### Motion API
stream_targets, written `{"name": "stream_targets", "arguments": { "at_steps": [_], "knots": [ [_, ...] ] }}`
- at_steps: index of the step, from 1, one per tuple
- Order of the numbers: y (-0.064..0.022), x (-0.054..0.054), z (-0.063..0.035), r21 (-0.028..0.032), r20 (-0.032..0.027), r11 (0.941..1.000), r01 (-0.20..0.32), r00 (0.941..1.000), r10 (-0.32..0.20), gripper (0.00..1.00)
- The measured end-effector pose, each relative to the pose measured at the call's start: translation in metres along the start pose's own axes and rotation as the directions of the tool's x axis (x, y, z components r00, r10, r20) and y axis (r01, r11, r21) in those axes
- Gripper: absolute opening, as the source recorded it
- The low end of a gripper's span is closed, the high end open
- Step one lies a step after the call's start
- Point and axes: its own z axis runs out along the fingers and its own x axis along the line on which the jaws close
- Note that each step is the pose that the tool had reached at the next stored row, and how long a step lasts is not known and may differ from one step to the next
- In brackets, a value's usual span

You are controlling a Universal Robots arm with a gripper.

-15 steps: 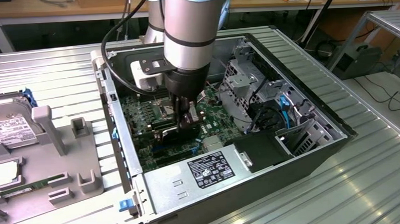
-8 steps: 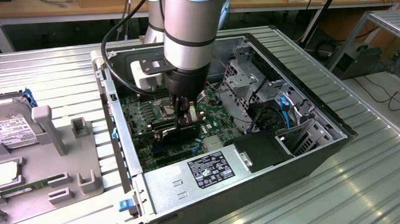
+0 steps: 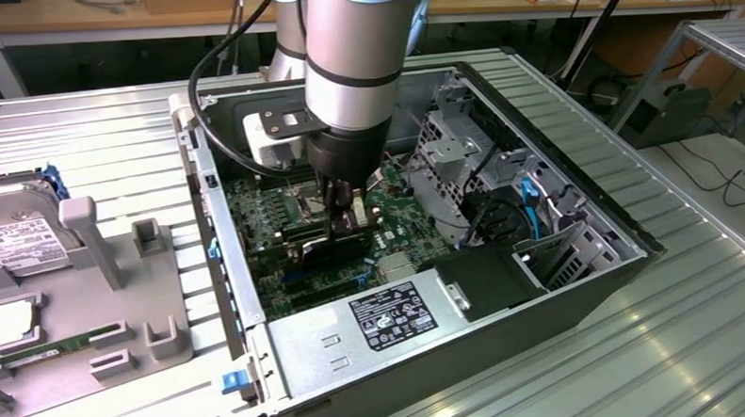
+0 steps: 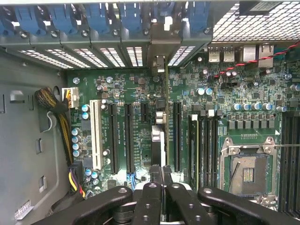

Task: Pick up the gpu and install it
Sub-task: 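Press down on the gpu until it lock into place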

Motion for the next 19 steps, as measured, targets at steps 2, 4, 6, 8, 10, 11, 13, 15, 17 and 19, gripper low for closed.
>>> {"name": "stream_targets", "arguments": {
  "at_steps": [2, 4, 6, 8, 10, 11, 13, 15, 17, 19],
  "knots": [
    [0.0, 0.0, 0.0, 0.0, 0.0, 1.0, 0.0, 1.0, 0.0, 0.11],
    [0.0, 0.0, 0.0, -0.0001, -0.0002, 1.0, 0.0, 1.0, 0.0, 0.11],
    [0.0, 0.0, 0.0011, 0.0001, 0.0001, 1.0, 0.0, 1.0, 0.0, 0.11],
    [0.0, 0.0, 0.0022, 0.0001, 0.0004, 1.0, 0.0, 1.0, 0.0, 0.11],
    [0.0001, 0.0, 0.0068, 0.0001, 0.001, 1.0, 0.0, 1.0, 0.0, 0.11],
    [0.0001, 0.0, 0.0097, 0.0009, 0.001, 1.0, 0.0, 1.0, 0.0, 0.11],
    [0.0039, 0.0, 0.0118, 0.0079, 0.0008, 1.0, 0.0, 1.0, 0.0, 0.11],
    [0.0039, 0.0, 0.0122, 0.0087, 0.001, 1.0, 0.0, 1.0, 0.0, 0.11],
    [0.0038, 0.0, 0.0105, 0.0071, 0.0018, 1.0, 0.0, 1.0, 0.0, 0.11],
    [0.0038, 0.0, 0.0038, -0.0016, 0.0014, 1.0, 0.0, 1.0, 0.0, 0.11]
  ]
}}
